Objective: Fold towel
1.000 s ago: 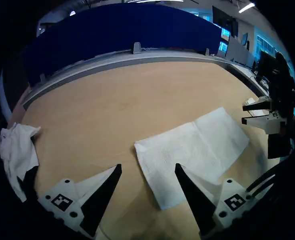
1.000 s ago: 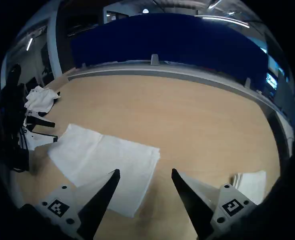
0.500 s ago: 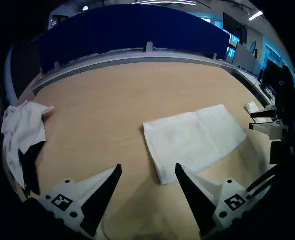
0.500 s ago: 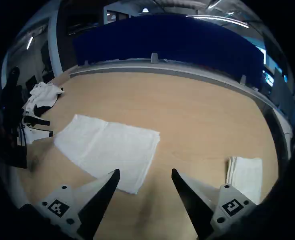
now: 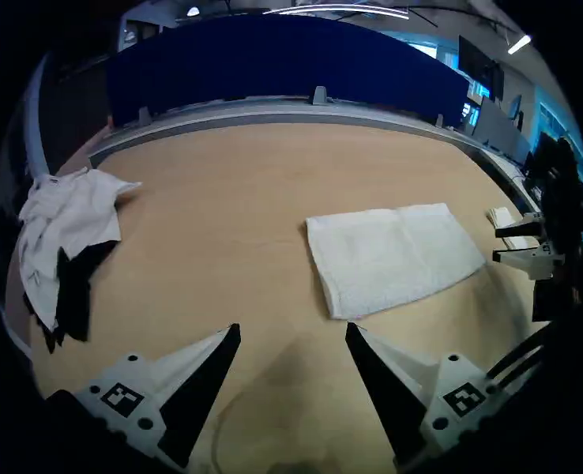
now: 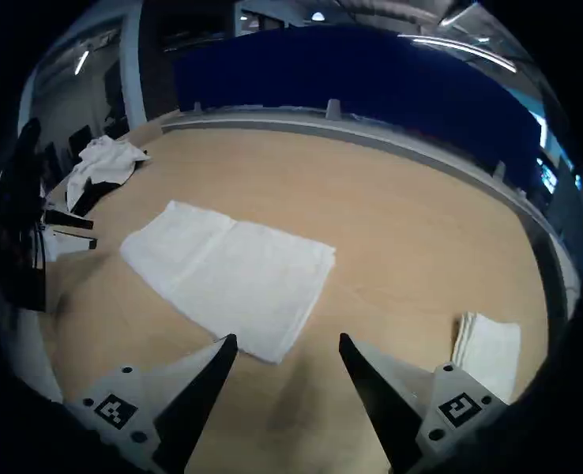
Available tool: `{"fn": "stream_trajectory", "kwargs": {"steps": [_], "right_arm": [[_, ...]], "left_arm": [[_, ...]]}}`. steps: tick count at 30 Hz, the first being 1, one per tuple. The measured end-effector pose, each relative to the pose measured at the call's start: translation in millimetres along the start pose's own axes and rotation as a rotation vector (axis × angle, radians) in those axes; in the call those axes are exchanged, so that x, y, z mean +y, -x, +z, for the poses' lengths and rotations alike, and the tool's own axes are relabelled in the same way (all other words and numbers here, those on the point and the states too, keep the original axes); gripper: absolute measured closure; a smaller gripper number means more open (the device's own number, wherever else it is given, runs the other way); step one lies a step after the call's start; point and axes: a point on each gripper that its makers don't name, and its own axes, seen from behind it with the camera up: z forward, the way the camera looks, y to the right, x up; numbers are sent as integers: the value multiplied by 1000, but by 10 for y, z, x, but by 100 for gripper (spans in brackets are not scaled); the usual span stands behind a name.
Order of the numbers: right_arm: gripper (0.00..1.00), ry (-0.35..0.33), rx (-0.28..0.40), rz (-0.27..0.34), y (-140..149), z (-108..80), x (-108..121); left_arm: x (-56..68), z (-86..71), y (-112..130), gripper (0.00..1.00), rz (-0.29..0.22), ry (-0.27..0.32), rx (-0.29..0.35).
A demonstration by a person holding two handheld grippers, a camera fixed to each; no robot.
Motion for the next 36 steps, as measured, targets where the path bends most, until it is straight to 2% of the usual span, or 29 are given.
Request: {"fn": "stream_trajectory", "kwargs": {"steps": [15, 23, 29, 36], "right_arm": [[0, -117, -101, -212, 216, 61, -121], [3, -137, -121, -224, 270, 148, -153], [15, -161, -139, -210, 314, 202, -175], [38, -154, -146, -220, 332, 224, -135]], "left_arm": [[-264, -499, 350, 1, -56, -91, 7], [-326, -584, 485, 1, -78, -104, -2], [-353, -607, 521, 1, -81, -109, -5], [-354, -635, 528, 1, -75, -105, -6]]}}
